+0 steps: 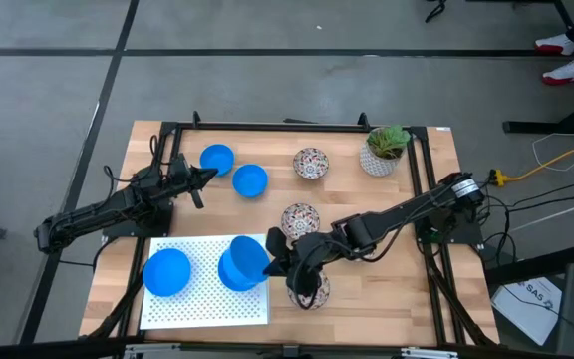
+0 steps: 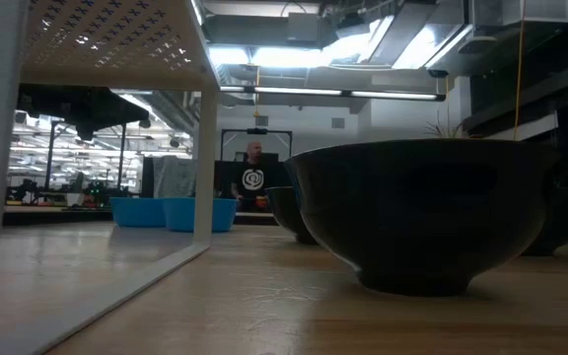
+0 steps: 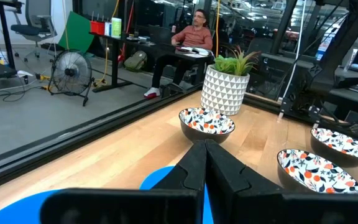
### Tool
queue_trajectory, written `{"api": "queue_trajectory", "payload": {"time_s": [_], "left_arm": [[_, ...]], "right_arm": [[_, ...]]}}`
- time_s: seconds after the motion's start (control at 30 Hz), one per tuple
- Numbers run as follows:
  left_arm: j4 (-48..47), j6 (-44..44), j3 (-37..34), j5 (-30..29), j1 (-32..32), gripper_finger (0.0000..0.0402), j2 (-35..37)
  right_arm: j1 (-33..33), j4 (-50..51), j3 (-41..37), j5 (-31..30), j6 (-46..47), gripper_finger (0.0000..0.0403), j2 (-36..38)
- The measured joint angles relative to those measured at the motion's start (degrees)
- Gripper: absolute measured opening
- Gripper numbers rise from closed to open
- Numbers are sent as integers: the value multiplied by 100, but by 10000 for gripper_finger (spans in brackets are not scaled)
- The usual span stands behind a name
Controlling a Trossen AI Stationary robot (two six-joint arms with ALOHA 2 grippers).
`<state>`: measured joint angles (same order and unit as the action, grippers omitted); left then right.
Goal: Pick & Place Mini bowls
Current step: Stack the blue bowl on top of the right blue bowl on the shelf
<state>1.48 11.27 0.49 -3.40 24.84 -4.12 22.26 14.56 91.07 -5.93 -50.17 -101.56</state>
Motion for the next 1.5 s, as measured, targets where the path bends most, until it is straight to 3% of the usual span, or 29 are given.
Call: {"api": "queue_trajectory", "payload": {"time_s": [0.97, 1.27, 1.5], "left_arm": [[-2, 0, 2, 2, 0, 2, 0], [-2, 1, 0, 1, 1, 2, 0], [-2, 0, 2, 2, 1, 2, 0]], "right_arm": [[-2, -29, 0, 0, 66, 89, 0], [-2, -22, 0, 5, 64, 85, 0], [-2, 61, 0, 426, 68, 23, 0]]}}
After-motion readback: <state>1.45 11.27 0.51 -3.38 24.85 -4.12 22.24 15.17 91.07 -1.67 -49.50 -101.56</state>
